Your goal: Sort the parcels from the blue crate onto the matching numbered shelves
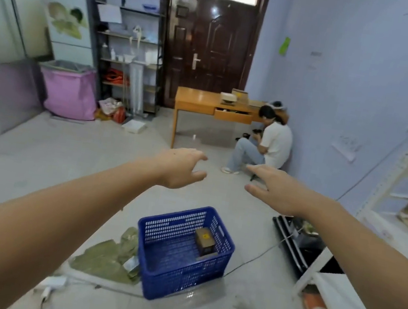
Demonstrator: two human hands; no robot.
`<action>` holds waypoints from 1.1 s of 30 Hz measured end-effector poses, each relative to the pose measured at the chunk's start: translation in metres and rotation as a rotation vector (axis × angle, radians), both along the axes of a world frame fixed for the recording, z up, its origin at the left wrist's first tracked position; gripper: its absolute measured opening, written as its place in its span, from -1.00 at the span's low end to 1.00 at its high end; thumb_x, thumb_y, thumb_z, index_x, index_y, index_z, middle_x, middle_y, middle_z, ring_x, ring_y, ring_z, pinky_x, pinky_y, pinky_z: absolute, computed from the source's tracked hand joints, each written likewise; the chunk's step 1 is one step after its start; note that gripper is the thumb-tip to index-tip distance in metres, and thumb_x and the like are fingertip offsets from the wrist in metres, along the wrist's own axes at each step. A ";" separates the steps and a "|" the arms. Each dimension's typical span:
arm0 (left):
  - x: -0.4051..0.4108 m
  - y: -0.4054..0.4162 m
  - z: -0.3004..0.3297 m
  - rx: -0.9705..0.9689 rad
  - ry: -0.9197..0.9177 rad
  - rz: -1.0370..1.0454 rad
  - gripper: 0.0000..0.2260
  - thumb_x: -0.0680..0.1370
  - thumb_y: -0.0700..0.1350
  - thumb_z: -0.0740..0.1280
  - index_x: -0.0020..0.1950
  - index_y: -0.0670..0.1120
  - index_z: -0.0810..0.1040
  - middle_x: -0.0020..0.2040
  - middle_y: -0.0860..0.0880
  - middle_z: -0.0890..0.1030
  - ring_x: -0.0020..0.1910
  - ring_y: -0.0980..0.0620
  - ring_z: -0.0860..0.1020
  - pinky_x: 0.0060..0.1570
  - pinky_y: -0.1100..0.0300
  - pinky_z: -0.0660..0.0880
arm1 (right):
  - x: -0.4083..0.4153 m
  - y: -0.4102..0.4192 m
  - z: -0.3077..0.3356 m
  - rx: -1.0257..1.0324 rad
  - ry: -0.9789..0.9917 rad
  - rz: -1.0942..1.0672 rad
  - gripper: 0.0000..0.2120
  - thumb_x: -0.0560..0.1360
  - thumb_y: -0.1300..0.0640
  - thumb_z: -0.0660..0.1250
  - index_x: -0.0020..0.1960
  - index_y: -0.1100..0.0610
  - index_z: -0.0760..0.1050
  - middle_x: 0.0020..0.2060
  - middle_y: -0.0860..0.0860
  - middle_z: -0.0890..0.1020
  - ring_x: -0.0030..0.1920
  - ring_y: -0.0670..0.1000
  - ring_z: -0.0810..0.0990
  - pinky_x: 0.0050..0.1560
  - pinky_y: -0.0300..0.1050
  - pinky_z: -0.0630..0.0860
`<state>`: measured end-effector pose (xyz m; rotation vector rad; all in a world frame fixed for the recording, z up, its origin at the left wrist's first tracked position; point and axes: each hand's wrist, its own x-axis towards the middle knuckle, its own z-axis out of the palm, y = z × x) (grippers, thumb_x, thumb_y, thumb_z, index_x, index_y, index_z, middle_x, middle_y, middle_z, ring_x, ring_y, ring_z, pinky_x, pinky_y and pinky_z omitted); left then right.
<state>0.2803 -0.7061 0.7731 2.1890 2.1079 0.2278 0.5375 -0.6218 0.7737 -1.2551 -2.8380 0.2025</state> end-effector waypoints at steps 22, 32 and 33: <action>-0.192 0.220 -0.130 -0.228 0.027 -0.063 -0.46 0.68 0.18 0.19 0.62 -0.01 0.26 0.59 -0.03 0.37 0.51 -0.07 0.39 0.43 -0.02 0.35 | -0.188 0.203 -0.122 -0.209 -0.113 -0.092 -0.40 0.70 -0.14 0.15 0.66 0.03 0.12 0.61 0.00 0.26 0.57 0.05 0.27 0.55 0.01 0.23; -0.281 0.377 -0.162 -0.268 0.094 -0.310 -0.47 0.68 0.18 0.20 0.60 -0.01 0.28 0.56 -0.05 0.40 0.49 -0.11 0.41 0.44 -0.08 0.38 | -0.276 0.287 -0.164 -0.282 -0.083 -0.293 -0.40 0.70 -0.13 0.15 0.66 0.06 0.12 0.60 0.03 0.27 0.55 0.06 0.30 0.53 -0.01 0.22; -0.286 0.392 -0.167 -0.292 0.103 -0.348 -0.47 0.68 0.18 0.20 0.60 -0.01 0.28 0.56 -0.05 0.40 0.48 -0.11 0.41 0.44 -0.09 0.38 | -0.283 0.291 -0.169 -0.304 -0.074 -0.329 -0.40 0.70 -0.12 0.16 0.66 0.06 0.13 0.60 0.03 0.27 0.55 0.06 0.30 0.52 -0.02 0.21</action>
